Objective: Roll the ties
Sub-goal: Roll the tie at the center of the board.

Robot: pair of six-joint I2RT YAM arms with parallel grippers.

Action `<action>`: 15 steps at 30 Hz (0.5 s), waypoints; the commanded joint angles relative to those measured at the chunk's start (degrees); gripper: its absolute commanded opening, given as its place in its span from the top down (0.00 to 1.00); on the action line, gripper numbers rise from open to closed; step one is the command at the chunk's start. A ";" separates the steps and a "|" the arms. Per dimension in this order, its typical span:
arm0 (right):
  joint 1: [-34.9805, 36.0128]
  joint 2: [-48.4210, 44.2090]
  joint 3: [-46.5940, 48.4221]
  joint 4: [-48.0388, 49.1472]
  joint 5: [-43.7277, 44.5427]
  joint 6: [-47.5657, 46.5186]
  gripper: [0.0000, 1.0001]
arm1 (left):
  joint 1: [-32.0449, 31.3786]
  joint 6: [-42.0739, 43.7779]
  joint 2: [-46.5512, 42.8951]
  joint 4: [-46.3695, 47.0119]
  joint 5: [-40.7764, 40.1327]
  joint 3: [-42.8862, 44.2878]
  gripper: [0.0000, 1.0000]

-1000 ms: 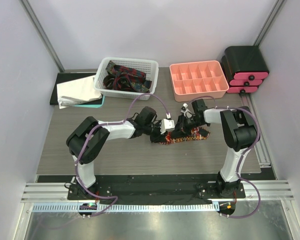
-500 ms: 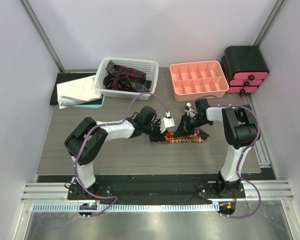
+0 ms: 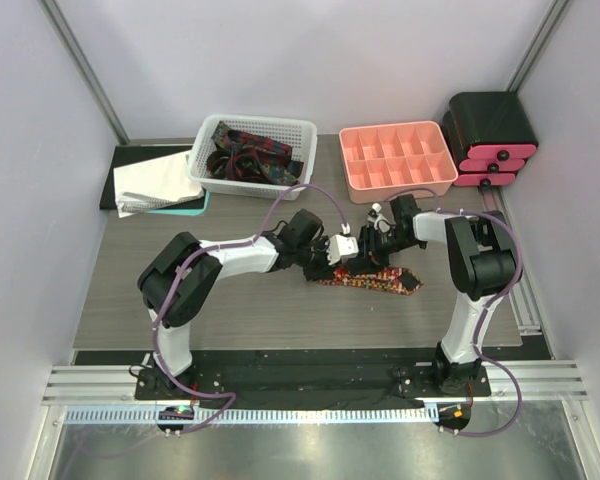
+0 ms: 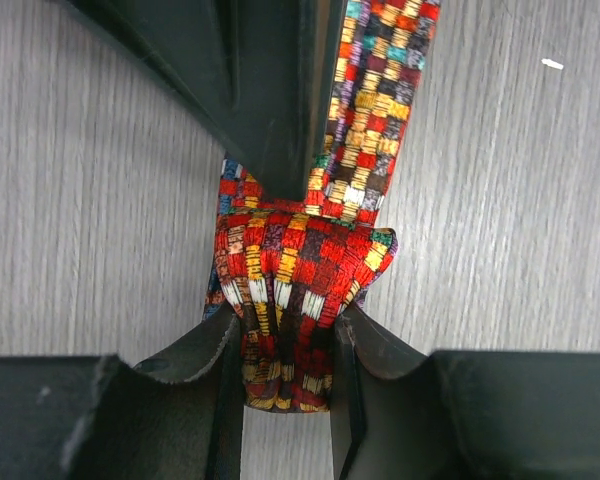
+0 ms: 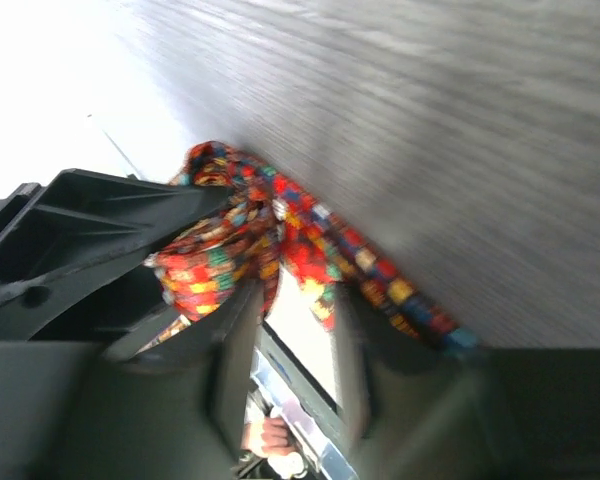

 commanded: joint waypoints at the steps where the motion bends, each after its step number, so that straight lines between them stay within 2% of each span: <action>1: 1.48 -5.64 -0.32 0.08 -0.89 0.01 0.54 | -0.14 2.30 4.41 -7.66 -6.75 -1.06 0.80; 3: 2.45 -7.31 -1.19 1.31 -1.68 0.71 0.51 | -0.14 2.30 4.58 -7.66 -6.40 -1.06 0.78; 11: 4.22 -7.76 -3.48 5.01 -2.83 3.53 0.53 | -0.05 2.57 4.85 -7.92 -6.66 -0.71 0.76; 13: 4.30 -7.14 -3.57 5.27 -0.99 3.35 0.58 | -0.14 2.65 4.67 -8.01 -6.23 -0.62 0.75; 14: 4.30 -6.62 -3.40 5.27 -0.37 2.92 0.71 | -0.14 2.66 4.41 -8.10 -5.88 -0.70 0.74; 15: 4.30 -5.48 -3.40 5.27 0.51 2.91 0.80 | -0.14 2.66 4.23 -8.10 -5.61 -0.79 0.72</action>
